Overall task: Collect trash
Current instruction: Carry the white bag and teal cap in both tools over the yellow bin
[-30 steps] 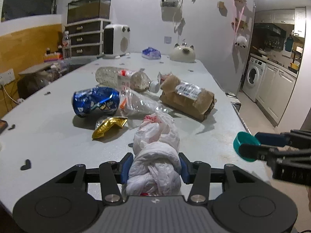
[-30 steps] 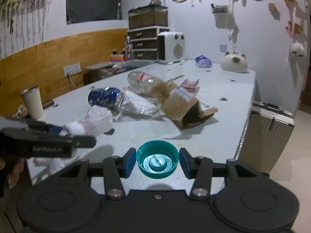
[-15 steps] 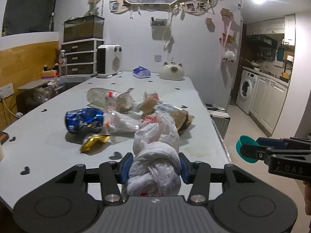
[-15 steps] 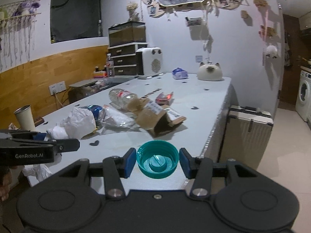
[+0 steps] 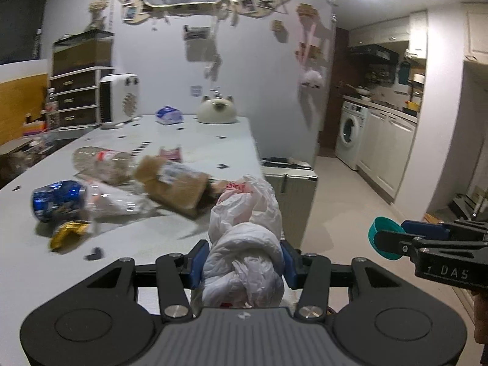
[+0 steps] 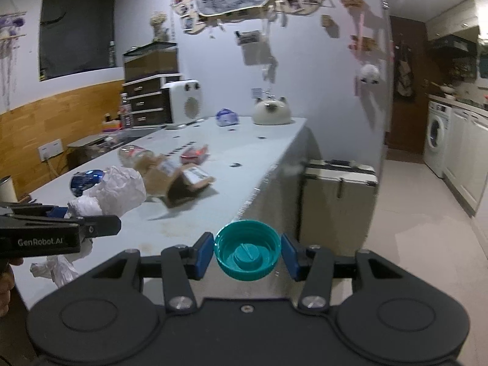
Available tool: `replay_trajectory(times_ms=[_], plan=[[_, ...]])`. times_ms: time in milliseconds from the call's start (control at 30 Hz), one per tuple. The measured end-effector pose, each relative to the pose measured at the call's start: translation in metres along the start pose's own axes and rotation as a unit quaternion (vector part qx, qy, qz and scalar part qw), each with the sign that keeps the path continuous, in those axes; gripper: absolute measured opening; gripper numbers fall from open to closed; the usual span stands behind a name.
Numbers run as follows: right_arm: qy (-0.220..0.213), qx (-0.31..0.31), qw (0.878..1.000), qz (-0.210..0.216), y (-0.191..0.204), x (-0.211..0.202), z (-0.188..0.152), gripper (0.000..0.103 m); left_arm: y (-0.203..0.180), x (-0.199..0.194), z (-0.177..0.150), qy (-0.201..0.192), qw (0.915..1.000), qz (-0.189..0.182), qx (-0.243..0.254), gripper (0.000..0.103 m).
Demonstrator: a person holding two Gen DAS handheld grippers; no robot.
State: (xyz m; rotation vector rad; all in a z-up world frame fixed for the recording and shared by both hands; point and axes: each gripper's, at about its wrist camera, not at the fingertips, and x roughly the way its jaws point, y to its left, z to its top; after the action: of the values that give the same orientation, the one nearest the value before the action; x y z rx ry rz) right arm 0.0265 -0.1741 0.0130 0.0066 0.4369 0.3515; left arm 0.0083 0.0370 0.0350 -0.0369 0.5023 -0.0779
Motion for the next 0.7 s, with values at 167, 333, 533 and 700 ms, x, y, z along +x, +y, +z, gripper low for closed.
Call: replay_trajectory(times_ms=[167, 333, 533, 700], plan=[[0.005, 0.018, 0.999, -0.03, -0.03, -0.008, -0.012, 0.049, -0.035, 0.016, -0.003, 0.007, 0.9996, -0.027, 0.012, 0.05], [0.011, 0.04, 0.997, -0.06, -0.06, -0.014, -0.025, 0.049, -0.073, 0.037, -0.004, 0.018, 0.9979, -0.051, 0.034, 0.05], [0.015, 0.064, 0.993, -0.097, -0.094, -0.019, -0.042, 0.049, -0.111, 0.065, -0.011, 0.036, 0.9949, -0.082, 0.048, 0.05], [0.025, 0.087, 0.988, -0.121, -0.121, -0.013, -0.056, 0.049, -0.139, 0.097, -0.02, 0.059, 0.9916, -0.103, 0.051, 0.05]])
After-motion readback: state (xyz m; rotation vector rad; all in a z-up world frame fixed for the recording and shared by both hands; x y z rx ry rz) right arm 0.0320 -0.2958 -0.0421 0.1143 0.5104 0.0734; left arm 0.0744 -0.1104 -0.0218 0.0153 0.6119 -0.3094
